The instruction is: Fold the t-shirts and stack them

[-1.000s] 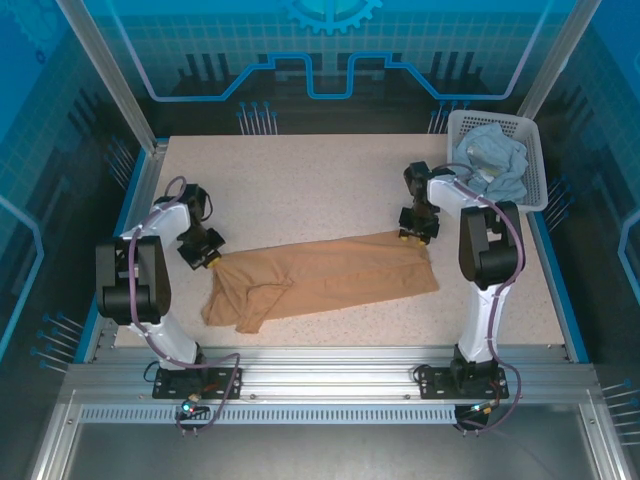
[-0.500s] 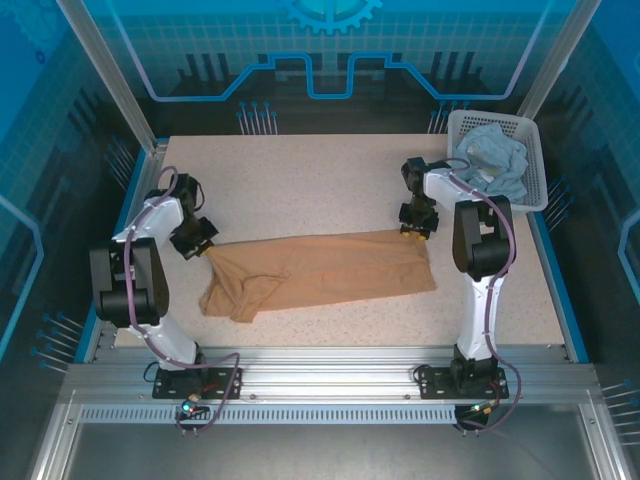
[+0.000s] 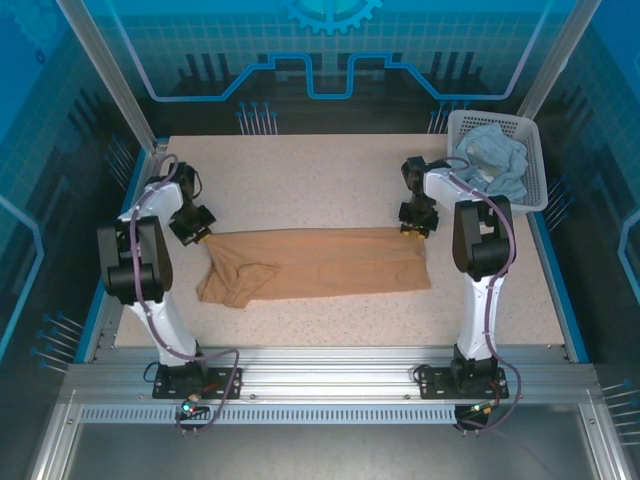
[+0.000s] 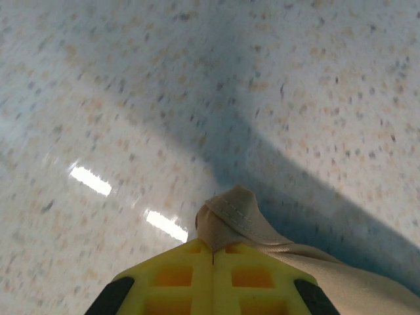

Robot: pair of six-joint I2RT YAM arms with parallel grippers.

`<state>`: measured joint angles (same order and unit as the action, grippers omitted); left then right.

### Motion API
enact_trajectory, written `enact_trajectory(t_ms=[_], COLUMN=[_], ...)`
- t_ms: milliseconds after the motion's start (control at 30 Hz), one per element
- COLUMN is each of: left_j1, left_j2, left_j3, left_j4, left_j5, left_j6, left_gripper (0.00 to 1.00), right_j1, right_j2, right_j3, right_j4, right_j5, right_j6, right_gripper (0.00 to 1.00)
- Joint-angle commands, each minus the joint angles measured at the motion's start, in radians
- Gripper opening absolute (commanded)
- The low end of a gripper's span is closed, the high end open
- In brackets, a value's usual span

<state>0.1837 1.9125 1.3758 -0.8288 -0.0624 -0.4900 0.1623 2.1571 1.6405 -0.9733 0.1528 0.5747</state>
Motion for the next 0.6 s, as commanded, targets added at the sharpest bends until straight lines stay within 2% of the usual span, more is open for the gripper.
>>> enact_trajectory(t_ms=[0,100,167,267,333,467,567], left_j1=[0.016,0.016,0.016,0.012,0.003,-0.046,-0.09], left_j2=[0.075,0.15,0.193,0.177,0.091,-0.124,-0.245], left_j3=[0.089,0.175,0.232,0.259,0.214,0.049,-0.096], left_j4=[0.024,0.017,-0.004,-0.02,-0.008,0.033,0.057], left_j5=[-0.005,0.01,0.027,0.01,-0.024,-0.004,0.118], left_j6=[0.041,0.055,0.064,0.063,0.059,0.084,0.072], left_gripper=[0.0,0.0,0.07,0.38,0.53,0.56,0.55], right_j1=[-0.018,-0.022,-0.024,-0.019,-0.011,0.011,0.038], right_j2=[0.043,0.067,0.087,0.065,0.009,-0.13,-0.229], right_j3=[0.044,0.087,0.124,0.14,0.128,0.061,-0.011], right_j4=[0.011,-0.001,-0.013,0.0,0.015,0.048,0.073], right_j5=[-0.003,-0.016,-0.041,-0.074,-0.078,-0.083,-0.115], right_j6=[-0.026,-0.038,-0.052,-0.077,-0.087,-0.077,-0.06], right_gripper=[0.29,0.29,0.3,0.34,0.4,0.48,0.5])
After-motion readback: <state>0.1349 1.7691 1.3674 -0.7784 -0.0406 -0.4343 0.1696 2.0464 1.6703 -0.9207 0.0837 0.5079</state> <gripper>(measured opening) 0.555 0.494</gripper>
